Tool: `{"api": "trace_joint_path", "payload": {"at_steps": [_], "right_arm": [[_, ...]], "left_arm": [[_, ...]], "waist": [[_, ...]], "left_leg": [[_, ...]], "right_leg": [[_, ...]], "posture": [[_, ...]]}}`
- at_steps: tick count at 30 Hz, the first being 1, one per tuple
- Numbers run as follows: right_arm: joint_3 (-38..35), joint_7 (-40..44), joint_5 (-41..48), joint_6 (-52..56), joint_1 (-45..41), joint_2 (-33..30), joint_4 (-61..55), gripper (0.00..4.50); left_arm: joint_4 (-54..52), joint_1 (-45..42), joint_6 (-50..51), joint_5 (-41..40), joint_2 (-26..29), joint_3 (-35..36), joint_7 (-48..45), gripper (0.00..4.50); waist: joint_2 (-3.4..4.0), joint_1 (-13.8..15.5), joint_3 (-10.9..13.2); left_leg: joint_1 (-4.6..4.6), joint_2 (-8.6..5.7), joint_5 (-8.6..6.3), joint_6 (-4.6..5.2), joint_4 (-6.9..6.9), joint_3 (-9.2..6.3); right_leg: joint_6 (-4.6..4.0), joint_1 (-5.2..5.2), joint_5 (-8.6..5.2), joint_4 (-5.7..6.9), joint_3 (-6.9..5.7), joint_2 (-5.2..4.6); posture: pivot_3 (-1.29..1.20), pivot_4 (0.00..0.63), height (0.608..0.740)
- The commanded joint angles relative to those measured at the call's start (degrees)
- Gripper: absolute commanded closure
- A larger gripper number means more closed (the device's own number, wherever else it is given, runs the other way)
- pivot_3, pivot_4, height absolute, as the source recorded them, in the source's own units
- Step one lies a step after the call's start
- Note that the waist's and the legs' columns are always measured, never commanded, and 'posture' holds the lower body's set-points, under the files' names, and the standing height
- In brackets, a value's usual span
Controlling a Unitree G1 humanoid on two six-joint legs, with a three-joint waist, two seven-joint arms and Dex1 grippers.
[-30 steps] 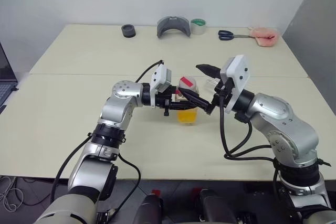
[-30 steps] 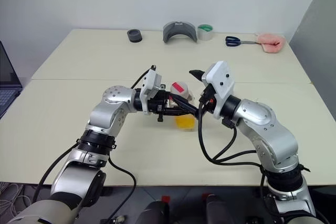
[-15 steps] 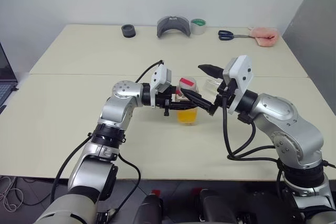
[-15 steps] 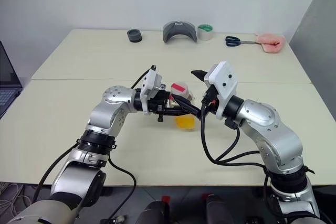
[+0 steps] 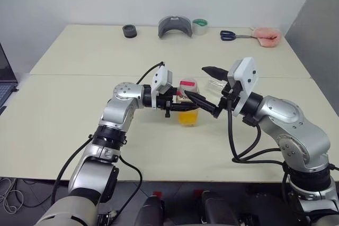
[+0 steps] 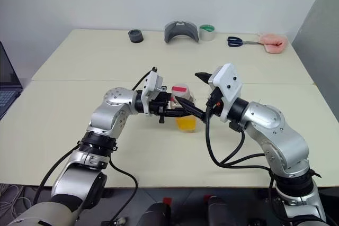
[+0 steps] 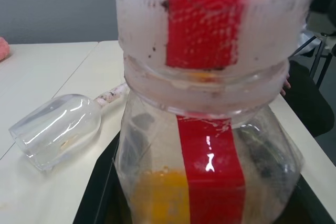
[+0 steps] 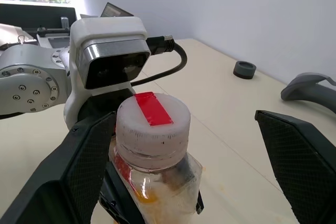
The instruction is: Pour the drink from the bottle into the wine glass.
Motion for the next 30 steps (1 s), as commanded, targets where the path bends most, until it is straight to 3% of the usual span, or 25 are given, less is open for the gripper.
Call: {"api": "trace_joint_path", "payload": {"at_steps": [1,30], "right_arm": [[-3.08,-1.2,-0.27,-0.28,-0.14,-0.78,-1.1,0.0],[-2.98,-0.55,0.36,-0.49,0.72,-1.97,-1.73,0.0]], "left_arm": [[-2.15,-0.21,-0.73,-0.86,0.15,0.32,-0.95,2.79],[-1.37,0.16,-1.57,-0.68,-0.22,0.31,-0.78,2.79]], "waist": [[0.0,0.0,0.0],[0.0,0.01,0.0]], "left_leg": [[0.0,0.0,0.0,0.0,0.0,0.0],[0.0,0.0,0.0,0.0,0.0,0.0]], "right_leg": [[0.0,0.0,0.0,0.0,0.0,0.0],[0.0,0.0,0.0,0.0,0.0,0.0]], "posture": [[0.0,0.15,0.74],[0.0,0.15,0.74]]}}
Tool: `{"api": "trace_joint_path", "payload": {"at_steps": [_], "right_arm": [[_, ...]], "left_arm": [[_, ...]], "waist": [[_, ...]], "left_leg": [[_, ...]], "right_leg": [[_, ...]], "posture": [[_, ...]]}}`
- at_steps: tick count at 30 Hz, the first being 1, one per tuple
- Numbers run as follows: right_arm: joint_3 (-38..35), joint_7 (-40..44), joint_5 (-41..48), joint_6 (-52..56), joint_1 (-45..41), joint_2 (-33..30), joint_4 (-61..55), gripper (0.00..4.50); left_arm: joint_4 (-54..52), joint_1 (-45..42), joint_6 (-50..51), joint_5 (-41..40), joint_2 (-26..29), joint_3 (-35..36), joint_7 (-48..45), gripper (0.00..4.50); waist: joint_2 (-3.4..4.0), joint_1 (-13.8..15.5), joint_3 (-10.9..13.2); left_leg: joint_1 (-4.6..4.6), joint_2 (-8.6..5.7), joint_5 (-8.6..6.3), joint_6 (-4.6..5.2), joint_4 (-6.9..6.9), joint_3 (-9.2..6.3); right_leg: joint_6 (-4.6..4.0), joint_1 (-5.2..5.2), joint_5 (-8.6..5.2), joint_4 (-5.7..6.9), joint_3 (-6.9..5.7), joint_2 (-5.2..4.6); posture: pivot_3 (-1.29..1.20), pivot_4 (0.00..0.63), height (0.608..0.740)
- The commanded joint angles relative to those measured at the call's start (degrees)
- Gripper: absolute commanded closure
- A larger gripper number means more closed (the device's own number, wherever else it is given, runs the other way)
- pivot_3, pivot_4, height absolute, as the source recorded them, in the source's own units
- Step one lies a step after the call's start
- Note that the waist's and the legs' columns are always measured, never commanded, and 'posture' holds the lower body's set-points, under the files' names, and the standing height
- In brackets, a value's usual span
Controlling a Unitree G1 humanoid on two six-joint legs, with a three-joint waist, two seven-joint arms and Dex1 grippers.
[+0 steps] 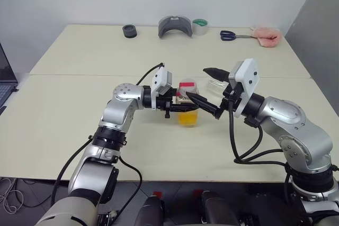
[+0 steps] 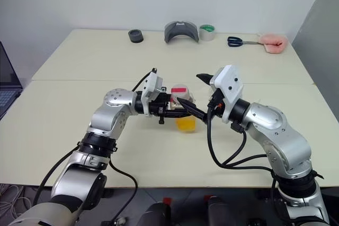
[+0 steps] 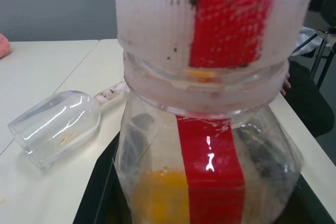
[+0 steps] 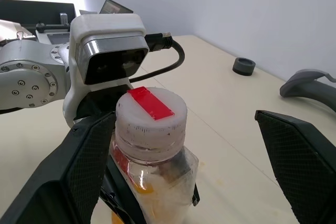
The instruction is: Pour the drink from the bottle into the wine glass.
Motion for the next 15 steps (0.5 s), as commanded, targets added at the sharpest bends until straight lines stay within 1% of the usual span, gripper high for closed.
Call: {"api": "trace_joint_path", "payload": {"at_steps": [1,9,15], "right_arm": [[-2.84,-0.54,0.03,-0.44,0.04,-0.84,-1.37,0.0],[-3.35,-0.05,1.33,0.07,-0.18,-0.76,-1.87,0.0],[-3.79,0.96,4.3,1.8,0.08,-1.27,-3.63,0.0]], "left_arm": [[-1.41,-0.32,-1.5,-0.69,-0.22,0.31,-0.95,2.79],[-1.74,-0.2,-1.29,-0.76,-0.22,0.31,-0.83,2.79],[-1.53,-0.31,-1.46,-0.6,-0.28,0.25,-0.87,2.79]], "waist": [[0.0,0.0,0.0],[0.0,0.0,0.0],[0.0,0.0,0.0]], "left_leg": [[0.0,0.0,0.0,0.0,0.0,0.0],[0.0,0.0,0.0,0.0,0.0,0.0],[0.0,0.0,0.0,0.0,0.0,0.0]], "right_leg": [[0.0,0.0,0.0,0.0,0.0,0.0],[0.0,0.0,0.0,0.0,0.0,0.0],[0.0,0.0,0.0,0.0,0.0,0.0]], "posture": [[0.0,0.15,0.74],[0.0,0.15,0.74],[0.0,0.15,0.74]]}}
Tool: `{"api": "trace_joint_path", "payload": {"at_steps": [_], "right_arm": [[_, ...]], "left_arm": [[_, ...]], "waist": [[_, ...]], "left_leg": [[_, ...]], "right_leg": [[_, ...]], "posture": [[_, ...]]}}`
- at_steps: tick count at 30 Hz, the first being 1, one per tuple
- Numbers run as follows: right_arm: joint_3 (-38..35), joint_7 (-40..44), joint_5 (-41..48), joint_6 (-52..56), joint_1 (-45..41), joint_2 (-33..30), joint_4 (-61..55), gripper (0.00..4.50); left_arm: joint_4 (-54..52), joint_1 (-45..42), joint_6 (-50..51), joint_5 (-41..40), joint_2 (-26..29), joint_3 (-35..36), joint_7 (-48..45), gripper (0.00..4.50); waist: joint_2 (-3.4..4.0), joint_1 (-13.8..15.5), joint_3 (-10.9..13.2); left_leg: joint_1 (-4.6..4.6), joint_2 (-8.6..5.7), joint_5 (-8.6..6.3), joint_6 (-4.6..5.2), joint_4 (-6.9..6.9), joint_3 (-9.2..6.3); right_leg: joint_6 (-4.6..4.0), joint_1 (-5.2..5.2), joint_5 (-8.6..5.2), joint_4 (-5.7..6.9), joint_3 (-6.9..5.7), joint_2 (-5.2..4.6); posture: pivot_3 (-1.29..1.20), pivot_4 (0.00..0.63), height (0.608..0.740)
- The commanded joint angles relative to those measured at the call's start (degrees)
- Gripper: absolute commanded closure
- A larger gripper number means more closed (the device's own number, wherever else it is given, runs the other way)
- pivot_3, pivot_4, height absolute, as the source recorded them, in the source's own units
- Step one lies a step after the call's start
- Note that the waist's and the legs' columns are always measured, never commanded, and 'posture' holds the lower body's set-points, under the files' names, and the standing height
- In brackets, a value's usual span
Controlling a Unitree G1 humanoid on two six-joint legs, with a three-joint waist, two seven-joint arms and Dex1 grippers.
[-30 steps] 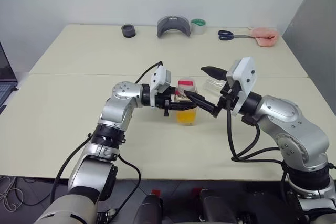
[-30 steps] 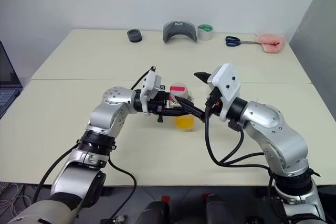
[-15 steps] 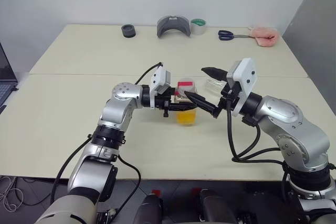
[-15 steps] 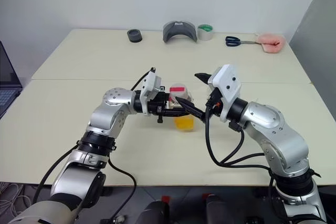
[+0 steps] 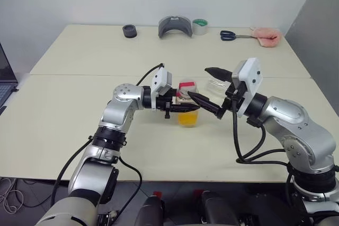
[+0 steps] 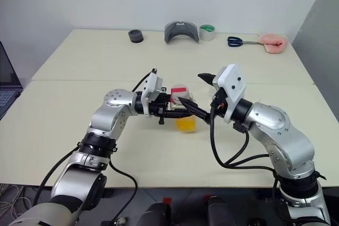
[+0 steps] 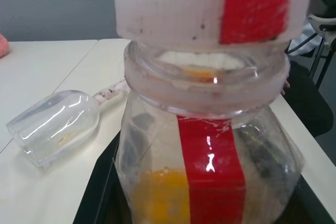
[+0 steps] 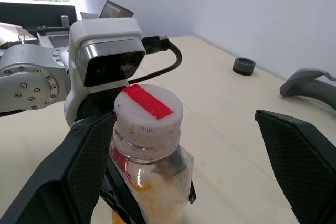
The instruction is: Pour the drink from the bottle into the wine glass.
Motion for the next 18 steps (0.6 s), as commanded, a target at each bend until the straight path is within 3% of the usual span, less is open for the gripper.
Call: {"api": "trace_joint_path", "payload": {"at_steps": [1,18], "right_arm": [[-1.92,0.56,2.43,0.74,-0.14,-0.79,-3.4,0.0],[-4.78,1.51,11.37,4.7,-0.57,-3.21,-4.95,0.0]], "left_arm": [[-1.55,-0.55,-1.25,-0.61,-0.27,0.28,-0.61,2.79],[-2.98,-0.43,-0.23,-0.88,-0.66,0.43,0.41,2.79]], "waist": [[0.0,0.0,0.0],[0.0,0.01,0.0]], "left_leg": [[0.0,0.0,0.0,0.0,0.0,0.0],[0.0,0.0,0.0,0.0,0.0,0.0]], "right_leg": [[0.0,0.0,0.0,0.0,0.0,0.0],[0.0,0.01,0.0,0.0,-0.01,0.0]], "posture": [[0.0,0.15,0.74],[0.0,0.15,0.74]]}}
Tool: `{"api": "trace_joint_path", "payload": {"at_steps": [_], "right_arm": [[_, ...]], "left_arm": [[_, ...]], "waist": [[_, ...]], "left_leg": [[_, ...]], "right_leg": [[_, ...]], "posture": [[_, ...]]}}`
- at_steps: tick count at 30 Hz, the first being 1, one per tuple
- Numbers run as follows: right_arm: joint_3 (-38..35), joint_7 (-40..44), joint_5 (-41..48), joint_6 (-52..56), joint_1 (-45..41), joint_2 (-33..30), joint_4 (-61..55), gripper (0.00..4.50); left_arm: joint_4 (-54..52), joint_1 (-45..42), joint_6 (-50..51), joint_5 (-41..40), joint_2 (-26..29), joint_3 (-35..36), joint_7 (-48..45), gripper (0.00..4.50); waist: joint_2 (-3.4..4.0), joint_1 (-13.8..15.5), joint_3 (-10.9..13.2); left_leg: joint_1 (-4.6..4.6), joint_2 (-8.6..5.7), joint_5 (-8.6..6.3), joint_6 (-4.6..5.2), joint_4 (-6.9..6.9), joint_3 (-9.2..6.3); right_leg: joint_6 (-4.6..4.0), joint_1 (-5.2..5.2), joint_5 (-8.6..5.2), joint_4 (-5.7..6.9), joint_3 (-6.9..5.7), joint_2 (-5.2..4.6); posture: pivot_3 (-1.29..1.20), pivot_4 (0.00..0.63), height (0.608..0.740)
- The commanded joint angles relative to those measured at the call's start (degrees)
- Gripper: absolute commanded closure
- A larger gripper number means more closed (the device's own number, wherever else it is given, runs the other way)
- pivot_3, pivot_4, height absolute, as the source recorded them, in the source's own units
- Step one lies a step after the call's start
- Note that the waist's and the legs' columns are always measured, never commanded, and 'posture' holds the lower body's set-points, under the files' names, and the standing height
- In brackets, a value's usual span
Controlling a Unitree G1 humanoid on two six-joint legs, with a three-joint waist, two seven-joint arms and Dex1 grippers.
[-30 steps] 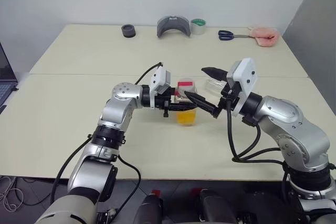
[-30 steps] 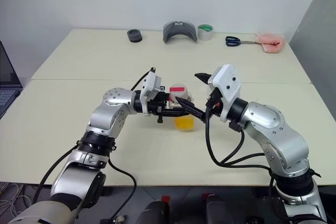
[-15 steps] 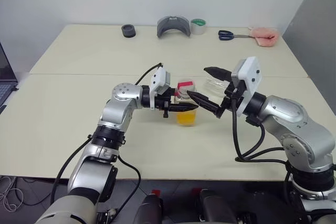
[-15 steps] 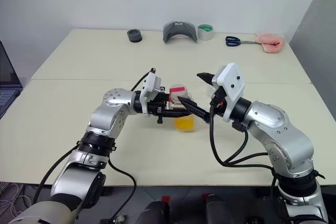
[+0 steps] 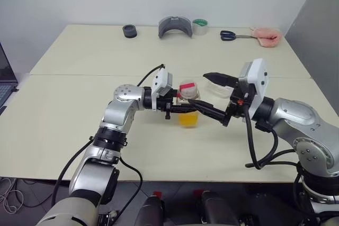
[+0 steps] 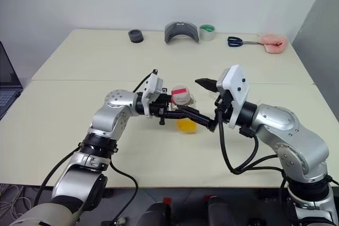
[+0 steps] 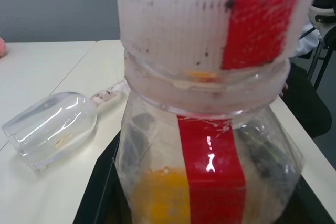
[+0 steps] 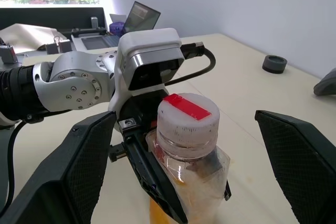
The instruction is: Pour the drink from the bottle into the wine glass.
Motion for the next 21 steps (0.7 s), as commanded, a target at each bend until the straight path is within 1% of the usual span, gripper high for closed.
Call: {"api": "trace_joint_path", "payload": {"at_steps": [1,4,9,16,21], "right_arm": [[-1.81,-0.11,2.3,-0.17,-0.78,0.16,-1.18,0.0],[-1.73,-0.28,2.51,-0.4,-0.73,-0.15,-0.6,0.0],[1.08,-0.8,-1.15,-1.78,-2.09,-0.14,1.39,0.0],[3.78,-0.79,-4.47,-3.49,-3.63,1.28,4.33,0.0],[4.42,-0.76,-6.65,-5.01,-4.27,2.25,6.09,0.0]], "left_arm": [[-2.76,-0.69,-0.27,-0.86,-0.14,0.44,0.09,2.79],[-2.58,-0.94,-0.31,-0.8,-0.19,0.46,0.04,2.79],[-2.93,-0.91,-0.16,-0.95,-0.43,0.42,0.08,2.79],[-2.79,-1.11,-0.28,-0.89,-0.61,0.28,-0.18,2.79],[-3.12,-1.0,-0.12,-0.86,-0.41,0.27,-0.24,2.79]], "waist": [[0.0,0.0,0.0],[0.0,0.0,0.0],[0.0,-0.01,0.0],[0.0,-0.01,0.0],[0.0,0.01,0.0]], "left_leg": [[0.0,0.0,0.0,0.0,0.0,0.0],[0.0,0.0,0.0,0.0,0.0,0.0],[0.0,0.0,0.0,0.0,0.0,0.01],[0.0,0.0,0.0,0.0,0.0,0.01],[-0.01,0.0,0.0,0.0,0.0,0.0]], "right_leg": [[0.0,0.0,0.0,0.0,0.0,0.0],[0.0,0.0,0.0,0.0,0.0,0.0],[0.0,0.0,0.0,0.0,0.0,0.0],[0.0,0.0,0.0,0.0,0.01,0.0],[0.0,0.0,0.0,-0.01,0.0,0.0]], "posture": [[0.0,0.15,0.74],[0.0,0.15,0.74],[0.0,0.15,0.74],[0.0,0.15,0.74],[0.0,0.15,0.74]]}}
